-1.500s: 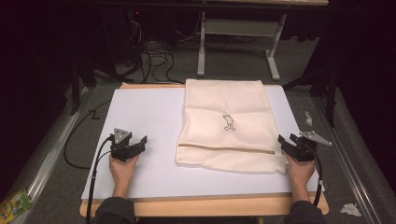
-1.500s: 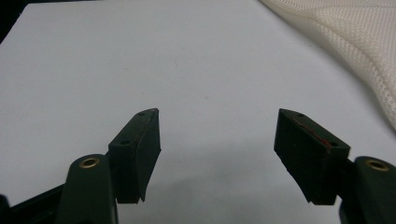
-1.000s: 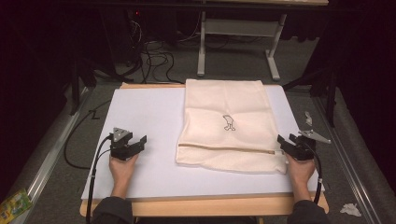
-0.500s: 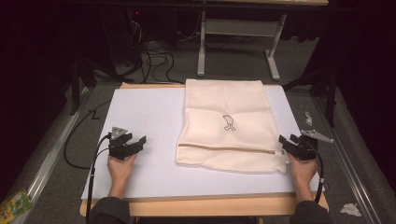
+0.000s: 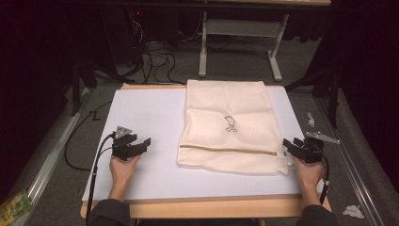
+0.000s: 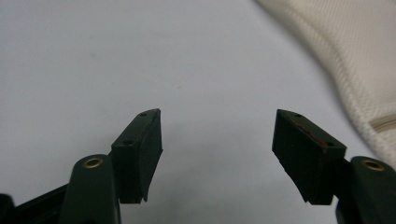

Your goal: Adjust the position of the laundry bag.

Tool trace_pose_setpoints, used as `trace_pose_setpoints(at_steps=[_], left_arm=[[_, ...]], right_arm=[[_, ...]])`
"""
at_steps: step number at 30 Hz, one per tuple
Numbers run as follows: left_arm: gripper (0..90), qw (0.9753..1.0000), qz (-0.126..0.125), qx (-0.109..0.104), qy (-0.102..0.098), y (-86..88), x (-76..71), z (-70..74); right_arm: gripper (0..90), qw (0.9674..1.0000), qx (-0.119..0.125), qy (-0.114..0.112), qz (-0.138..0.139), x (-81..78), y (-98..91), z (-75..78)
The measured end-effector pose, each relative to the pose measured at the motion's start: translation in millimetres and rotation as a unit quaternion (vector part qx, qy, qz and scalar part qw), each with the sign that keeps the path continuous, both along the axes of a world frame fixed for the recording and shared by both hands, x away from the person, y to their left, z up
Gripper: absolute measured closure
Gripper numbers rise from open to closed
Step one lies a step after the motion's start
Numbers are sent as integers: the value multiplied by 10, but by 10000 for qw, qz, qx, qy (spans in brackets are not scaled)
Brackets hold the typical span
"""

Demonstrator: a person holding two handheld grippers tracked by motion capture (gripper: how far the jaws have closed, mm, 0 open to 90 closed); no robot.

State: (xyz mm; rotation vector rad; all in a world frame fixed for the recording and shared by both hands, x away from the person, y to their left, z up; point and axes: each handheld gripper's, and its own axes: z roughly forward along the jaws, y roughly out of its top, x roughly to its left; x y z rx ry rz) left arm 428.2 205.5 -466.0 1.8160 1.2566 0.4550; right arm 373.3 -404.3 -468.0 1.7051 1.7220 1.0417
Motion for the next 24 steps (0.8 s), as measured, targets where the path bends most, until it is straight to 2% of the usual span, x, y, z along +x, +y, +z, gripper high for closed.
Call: trace_pose_setpoints(at_steps=[7, 12, 13, 16, 20, 24], left_arm=[[331, 9994, -342, 60, 81, -191, 10, 98], [332, 9980, -601, 85, 196, -361, 37, 145], [332, 9971, -714, 106, 223, -441, 46, 157], [333, 9965, -790, 27, 286, -505, 59, 164], [332, 9941, -1002, 99, 397, -675, 95, 177], [331, 9937, -1030, 15, 441, -742, 116, 186]], right_arm=[[502, 9997, 10, 175, 162, -15, 16, 64], [508, 9992, 0, 264, 300, 3, 50, 113], [511, 9990, 6, 298, 325, 11, 71, 128], [513, 9987, 1, 348, 365, 21, 82, 132], [519, 9981, 8, 457, 411, 48, 111, 153], [521, 9977, 17, 530, 425, 78, 130, 168]])
